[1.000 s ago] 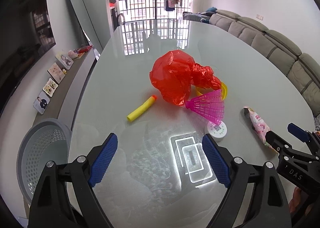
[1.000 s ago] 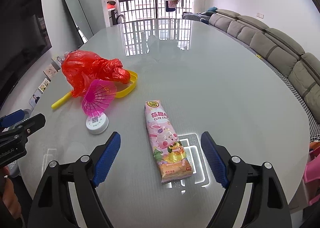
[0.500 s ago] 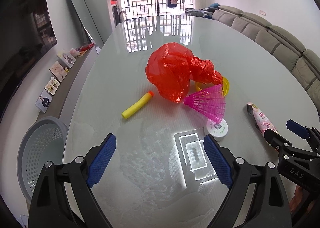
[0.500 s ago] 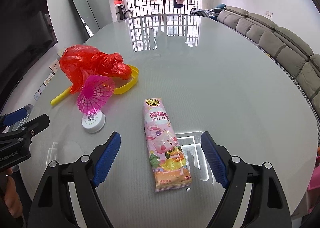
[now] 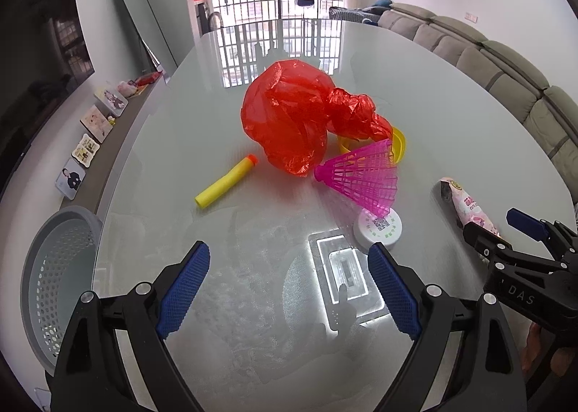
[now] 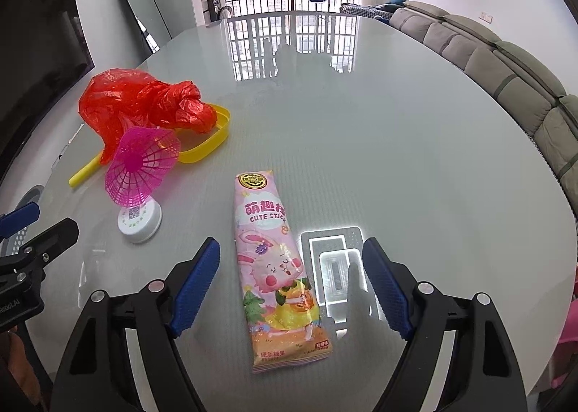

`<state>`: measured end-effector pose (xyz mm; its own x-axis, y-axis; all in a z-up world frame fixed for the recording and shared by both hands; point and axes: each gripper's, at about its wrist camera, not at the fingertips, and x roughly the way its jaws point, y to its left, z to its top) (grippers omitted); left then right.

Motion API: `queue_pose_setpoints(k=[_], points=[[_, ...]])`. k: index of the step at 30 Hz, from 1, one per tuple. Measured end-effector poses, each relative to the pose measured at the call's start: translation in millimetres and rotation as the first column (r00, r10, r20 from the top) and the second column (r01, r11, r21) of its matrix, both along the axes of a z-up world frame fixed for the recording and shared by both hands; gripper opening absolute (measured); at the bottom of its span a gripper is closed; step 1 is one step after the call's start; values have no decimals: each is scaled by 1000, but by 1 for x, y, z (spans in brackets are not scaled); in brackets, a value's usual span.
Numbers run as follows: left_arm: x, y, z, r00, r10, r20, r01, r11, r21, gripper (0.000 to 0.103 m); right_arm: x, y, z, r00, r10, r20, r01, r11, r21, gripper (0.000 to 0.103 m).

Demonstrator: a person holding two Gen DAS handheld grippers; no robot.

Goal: Collect trash
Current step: 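Reach the right gripper to the pink snack stick pack and close on it, then close the left gripper on the white round QR-code container while the right gripper holds the pink pack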

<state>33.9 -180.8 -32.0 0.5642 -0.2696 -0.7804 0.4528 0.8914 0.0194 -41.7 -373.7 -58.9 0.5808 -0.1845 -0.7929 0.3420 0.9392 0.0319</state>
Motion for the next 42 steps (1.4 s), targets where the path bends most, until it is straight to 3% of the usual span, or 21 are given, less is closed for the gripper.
queue_pose_setpoints(k=[4, 7, 11, 16, 29, 38, 42], points=[[0, -4, -3, 1000, 0, -9, 0, 1000, -2, 88, 3, -1, -2, 1000, 13, -13, -14, 1000, -11, 78], [-1, -6, -5, 1000, -3, -14, 3, 1000, 2, 88, 5, 1, -6, 999, 26, -33, -26, 999, -25, 67], [-2, -9, -7, 1000, -7, -17, 7, 1000, 7, 88, 5, 1, -9, 999, 37, -36, -37, 999, -20, 62], [-3, -10, -9, 1000, -11, -25, 12, 1000, 3, 88, 4, 2, -7, 998, 56, -30, -57, 998, -17, 36], [0, -40, -22, 998, -45, -53, 44, 999, -10, 88, -19, -5, 15, 998, 31, 54, -33, 999, 41, 33], [5, -64, -30, 996, -62, -65, 63, 998, 8, 87, -27, -15, 16, 998, -9, 65, 4, 997, 76, 33], [5, -72, -31, 995, -76, -67, 77, 997, 9, 77, -28, -17, 12, 998, -25, 59, 20, 996, 86, 33]])
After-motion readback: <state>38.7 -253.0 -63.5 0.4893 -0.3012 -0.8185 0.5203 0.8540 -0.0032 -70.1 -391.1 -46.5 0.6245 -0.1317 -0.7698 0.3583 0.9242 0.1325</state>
